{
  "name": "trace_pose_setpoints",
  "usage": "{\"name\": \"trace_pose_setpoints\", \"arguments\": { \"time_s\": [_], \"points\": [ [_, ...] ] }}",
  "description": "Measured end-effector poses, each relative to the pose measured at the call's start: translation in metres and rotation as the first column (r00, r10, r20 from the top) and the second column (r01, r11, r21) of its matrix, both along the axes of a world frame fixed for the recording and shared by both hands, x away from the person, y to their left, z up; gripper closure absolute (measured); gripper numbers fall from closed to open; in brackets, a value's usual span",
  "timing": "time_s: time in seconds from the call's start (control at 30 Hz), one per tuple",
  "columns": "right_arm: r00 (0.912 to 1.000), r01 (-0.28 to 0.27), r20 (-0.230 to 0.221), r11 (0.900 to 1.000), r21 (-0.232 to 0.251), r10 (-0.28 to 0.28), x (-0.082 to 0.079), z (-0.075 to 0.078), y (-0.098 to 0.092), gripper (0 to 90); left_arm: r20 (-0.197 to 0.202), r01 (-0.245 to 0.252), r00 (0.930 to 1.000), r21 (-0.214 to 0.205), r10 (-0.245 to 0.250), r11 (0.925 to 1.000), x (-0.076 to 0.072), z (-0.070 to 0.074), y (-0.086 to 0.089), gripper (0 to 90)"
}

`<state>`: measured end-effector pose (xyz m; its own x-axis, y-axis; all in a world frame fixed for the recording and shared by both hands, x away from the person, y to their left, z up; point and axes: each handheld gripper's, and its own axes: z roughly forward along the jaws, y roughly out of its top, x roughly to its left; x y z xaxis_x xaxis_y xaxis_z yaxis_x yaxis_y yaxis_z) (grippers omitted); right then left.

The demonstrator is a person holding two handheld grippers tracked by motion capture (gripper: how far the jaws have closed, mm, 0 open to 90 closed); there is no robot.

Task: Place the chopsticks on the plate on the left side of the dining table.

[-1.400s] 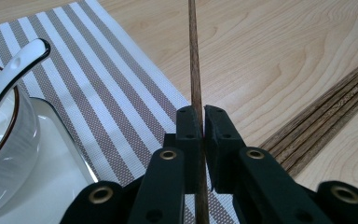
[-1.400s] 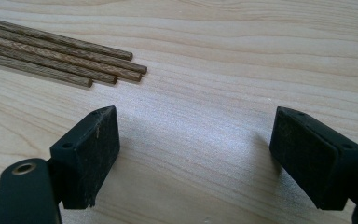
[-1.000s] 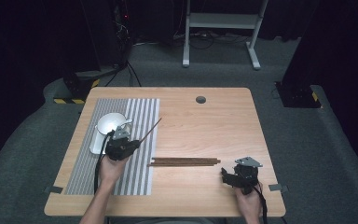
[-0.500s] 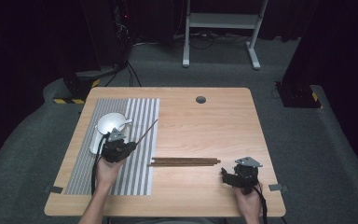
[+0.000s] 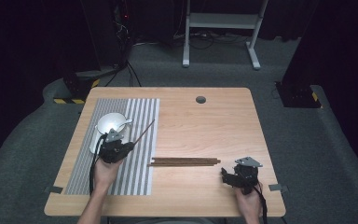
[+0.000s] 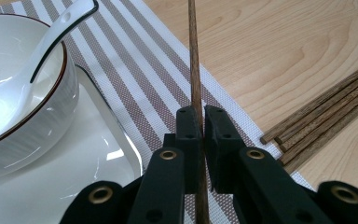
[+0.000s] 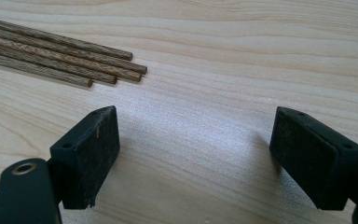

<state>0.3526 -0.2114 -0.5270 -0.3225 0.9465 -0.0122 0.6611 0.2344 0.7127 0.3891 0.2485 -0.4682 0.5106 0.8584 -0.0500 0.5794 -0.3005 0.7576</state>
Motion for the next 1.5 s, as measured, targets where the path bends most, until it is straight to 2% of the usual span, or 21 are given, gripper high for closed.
{"name": "trace_pose_setpoints", "arguments": {
  "time_s": [0.3,0.47,0.73,1.23,1.5],
  "points": [
    [1.0,0.0,0.0,1.0,0.0,0.0,0.0,0.0,0.0,15.5,-0.001,-0.018,0.9998,-0.001,0.018,0.9998,-0.004,0.0,0.01,84.1],
    [1.0,0.0,0.0,1.0,0.0,0.0,0.0,0.0,0.0,15.5,-0.002,-0.029,0.9996,-0.014,0.029,0.9995,-0.007,-0.001,0.015,84.1],
    [1.0,0.0,0.0,1.0,-0.001,0.0,0.0,0.0,0.0,15.5,0.003,-0.042,0.9991,0.027,0.042,0.9987,-0.01,-0.001,0.018,84.1],
    [1.0,-0.002,0.001,1.0,-0.001,0.002,0.0,0.0,0.0,15.5,-0.009,-0.078,0.9969,0.028,0.079,0.9965,-0.012,-0.004,0.032,84.1],
    [1.0,-0.002,0.001,1.0,-0.001,0.002,0.0,0.0,0.0,15.5,-0.009,-0.096,0.9952,0.059,0.097,0.9936,-0.011,-0.005,0.035,84.1]
  ]
}}
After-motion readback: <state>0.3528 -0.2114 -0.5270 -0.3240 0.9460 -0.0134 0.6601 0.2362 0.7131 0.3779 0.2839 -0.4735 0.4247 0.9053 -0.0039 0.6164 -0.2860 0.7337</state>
